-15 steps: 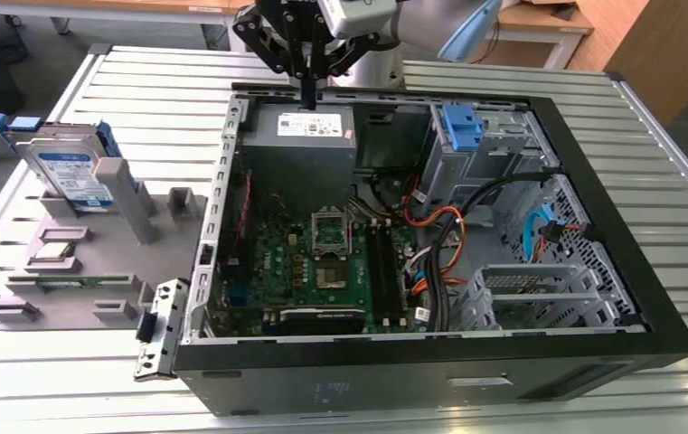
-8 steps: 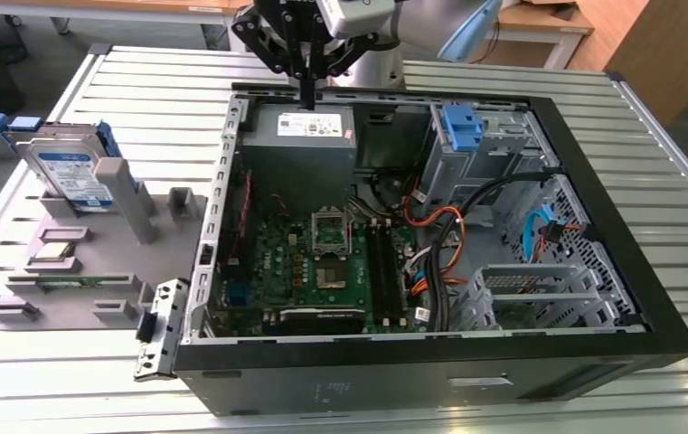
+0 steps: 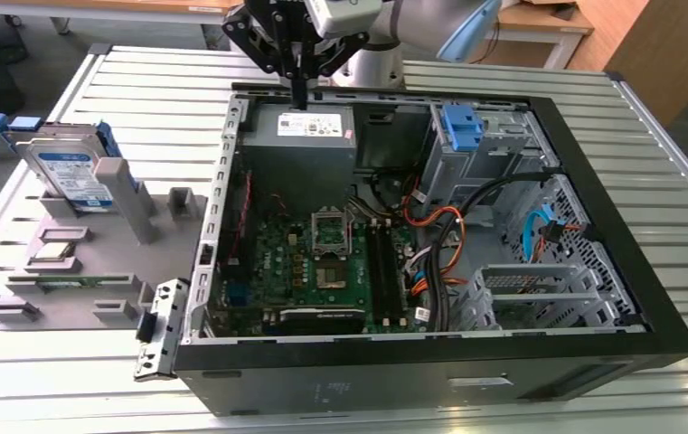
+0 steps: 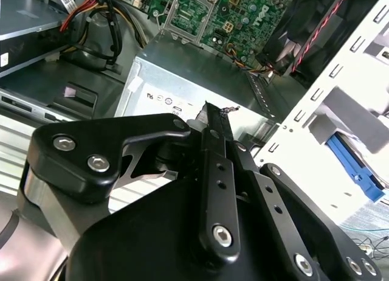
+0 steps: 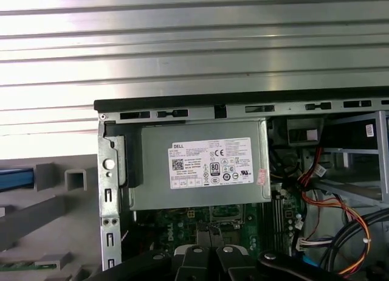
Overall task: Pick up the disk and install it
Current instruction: 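Reach for the disk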
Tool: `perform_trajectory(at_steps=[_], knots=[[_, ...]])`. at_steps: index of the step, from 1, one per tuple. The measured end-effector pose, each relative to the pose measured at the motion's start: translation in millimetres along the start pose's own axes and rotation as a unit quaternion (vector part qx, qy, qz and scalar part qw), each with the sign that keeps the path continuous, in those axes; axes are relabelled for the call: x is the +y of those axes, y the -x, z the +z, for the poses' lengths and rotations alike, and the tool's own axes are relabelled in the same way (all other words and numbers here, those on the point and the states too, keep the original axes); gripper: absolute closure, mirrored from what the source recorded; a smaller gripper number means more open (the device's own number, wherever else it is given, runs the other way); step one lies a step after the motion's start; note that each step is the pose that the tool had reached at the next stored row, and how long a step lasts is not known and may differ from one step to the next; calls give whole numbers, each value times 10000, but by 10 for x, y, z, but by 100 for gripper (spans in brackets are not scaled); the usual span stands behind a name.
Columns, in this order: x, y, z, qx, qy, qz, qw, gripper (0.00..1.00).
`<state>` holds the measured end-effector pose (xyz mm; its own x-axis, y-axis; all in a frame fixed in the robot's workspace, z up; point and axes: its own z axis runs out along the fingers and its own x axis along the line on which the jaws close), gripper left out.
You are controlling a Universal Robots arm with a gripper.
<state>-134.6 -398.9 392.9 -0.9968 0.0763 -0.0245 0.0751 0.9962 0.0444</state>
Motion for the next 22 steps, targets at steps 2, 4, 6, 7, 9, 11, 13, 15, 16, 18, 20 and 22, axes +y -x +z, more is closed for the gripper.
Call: perform_trajectory(at_steps=[2, 4, 6, 7, 9, 11, 13, 15, 16, 18, 20, 22], knots=[[-1, -12, 0, 0, 0, 0, 10000, 90], [-2, -21, -1, 0, 0, 0, 10000, 90], [-2, -31, -1, 0, 0, 0, 10000, 90], [-3, -36, -1, 0, 0, 0, 10000, 90], [-3, -42, -1, 0, 0, 0, 10000, 90], [-4, -48, -2, 0, 0, 0, 10000, 90], [-4, -52, -2, 0, 0, 0, 10000, 90], [-4, -55, -2, 0, 0, 0, 10000, 90], [-4, -56, -2, 0, 0, 0, 10000, 90], [-5, -65, -1, 0, 0, 1, 10000, 90], [-6, -76, -2, 0, -1, 0, 10000, 90], [-7, -91, -2, 0, 0, 0, 10000, 90]])
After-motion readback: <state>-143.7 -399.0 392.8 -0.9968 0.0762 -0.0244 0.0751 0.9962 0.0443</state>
